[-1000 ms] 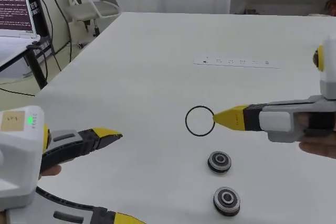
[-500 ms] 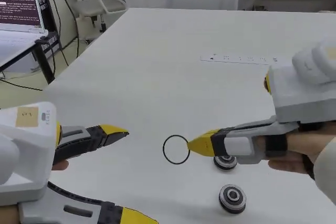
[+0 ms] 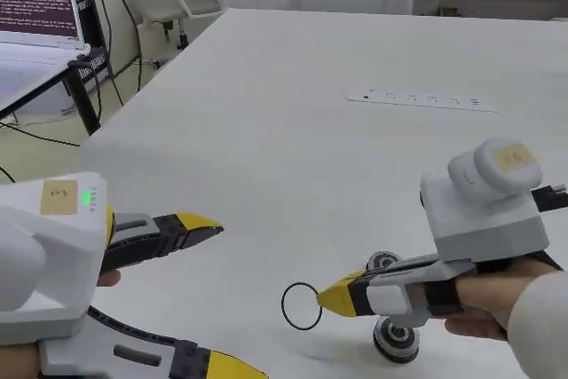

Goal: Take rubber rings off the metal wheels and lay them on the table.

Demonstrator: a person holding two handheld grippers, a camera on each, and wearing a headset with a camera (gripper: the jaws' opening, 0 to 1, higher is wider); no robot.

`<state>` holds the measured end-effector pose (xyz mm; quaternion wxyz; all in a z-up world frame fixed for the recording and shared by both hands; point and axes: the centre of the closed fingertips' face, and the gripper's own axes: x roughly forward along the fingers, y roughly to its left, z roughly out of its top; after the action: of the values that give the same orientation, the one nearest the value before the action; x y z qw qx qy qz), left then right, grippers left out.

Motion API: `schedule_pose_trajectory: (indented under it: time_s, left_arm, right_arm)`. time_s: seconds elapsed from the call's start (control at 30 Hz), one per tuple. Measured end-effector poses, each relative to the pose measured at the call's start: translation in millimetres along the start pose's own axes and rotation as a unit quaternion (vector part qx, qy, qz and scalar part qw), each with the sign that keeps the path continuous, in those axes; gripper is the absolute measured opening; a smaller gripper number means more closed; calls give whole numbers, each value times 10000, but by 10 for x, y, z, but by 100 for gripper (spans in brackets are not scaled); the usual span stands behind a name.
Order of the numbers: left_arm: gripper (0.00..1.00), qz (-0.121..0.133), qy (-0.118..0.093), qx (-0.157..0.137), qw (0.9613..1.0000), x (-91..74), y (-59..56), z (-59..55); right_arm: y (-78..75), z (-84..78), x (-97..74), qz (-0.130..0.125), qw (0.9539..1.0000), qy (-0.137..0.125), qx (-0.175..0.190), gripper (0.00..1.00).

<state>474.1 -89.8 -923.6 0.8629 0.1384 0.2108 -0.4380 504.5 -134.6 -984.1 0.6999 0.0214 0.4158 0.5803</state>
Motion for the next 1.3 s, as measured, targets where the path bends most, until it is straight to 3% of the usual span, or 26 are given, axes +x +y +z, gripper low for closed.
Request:
schedule_pose_trajectory:
  time_s: [0.2,0.4,0.93,1.1,1.3]
  left_arm:
    - [85,-1,30,-16,10000,2,0,-15]
    - [84,-5,50,-15,10000,3,-1,-22]
    - [81,45,64,-13,10000,-7,10,-20]
    - [83,38,28,-59,10000,-11,6,-7]
    - [83,58,49,-84,9999,-13,15,-16]
  right_arm:
    - [-102,-155,67,-253,9992,269,-143,0]
    - [-192,-198,90,-490,9974,388,-357,0]
    - [-290,-147,63,-704,9968,231,-301,0]
    - [-310,-146,64,-779,9959,244,-391,7]
    - [-318,-35,-8,-836,9955,66,-433,8]
